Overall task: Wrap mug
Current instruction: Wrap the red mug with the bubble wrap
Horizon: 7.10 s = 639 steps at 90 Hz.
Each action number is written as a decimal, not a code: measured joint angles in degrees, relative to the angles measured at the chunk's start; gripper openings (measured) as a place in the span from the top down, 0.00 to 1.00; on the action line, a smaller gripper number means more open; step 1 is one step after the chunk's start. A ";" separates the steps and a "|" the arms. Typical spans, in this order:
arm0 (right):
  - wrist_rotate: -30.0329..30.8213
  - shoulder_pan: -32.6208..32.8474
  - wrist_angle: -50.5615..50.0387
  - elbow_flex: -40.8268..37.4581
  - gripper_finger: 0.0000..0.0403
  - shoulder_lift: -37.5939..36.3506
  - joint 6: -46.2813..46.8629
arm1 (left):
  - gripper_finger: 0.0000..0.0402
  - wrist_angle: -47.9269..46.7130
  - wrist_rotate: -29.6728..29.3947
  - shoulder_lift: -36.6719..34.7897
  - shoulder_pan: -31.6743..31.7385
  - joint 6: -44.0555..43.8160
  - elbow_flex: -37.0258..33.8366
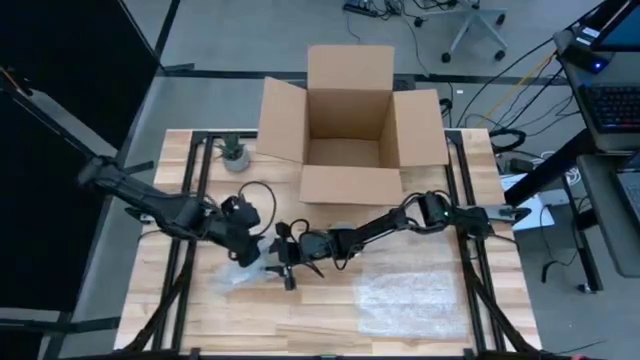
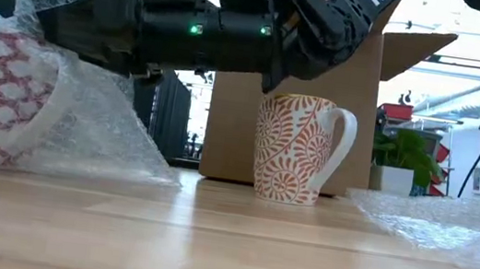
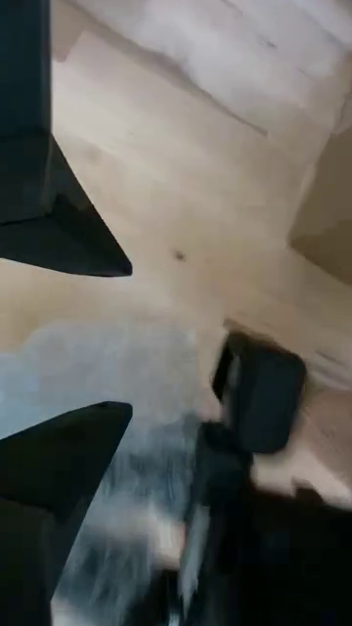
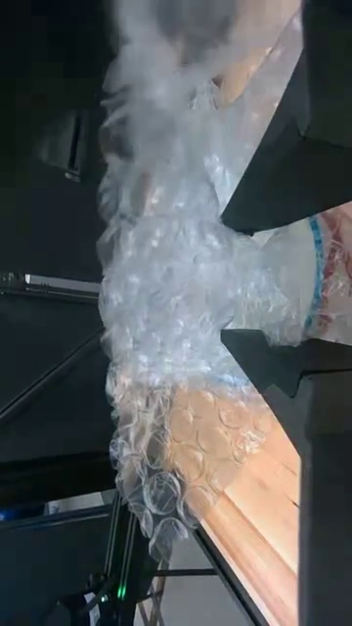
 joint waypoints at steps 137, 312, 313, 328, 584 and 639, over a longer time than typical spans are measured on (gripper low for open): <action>-0.17 2.49 -4.48 -0.17 0.61 -3.00 -2.31 | 0.48 16.52 9.83 5.06 -4.13 -3.67 -14.46; -0.08 1.58 -3.64 5.38 0.61 0.20 -1.56 | 0.48 15.44 14.48 7.43 -4.20 -0.57 -14.57; -0.17 1.59 -3.65 5.60 0.61 0.39 -1.31 | 0.48 15.49 14.54 7.42 -4.23 -0.45 -14.57; -0.24 1.61 -4.40 6.49 0.61 2.21 0.66 | 0.48 15.80 15.00 7.42 -4.31 0.04 -14.63; -0.04 1.61 -8.42 6.32 0.61 2.00 -4.09 | 0.48 -1.34 15.01 0.53 -3.91 -2.49 -2.06; -0.09 1.60 -8.03 6.32 0.61 2.01 -3.56 | 0.48 3.78 14.96 0.70 -3.72 -5.38 -9.69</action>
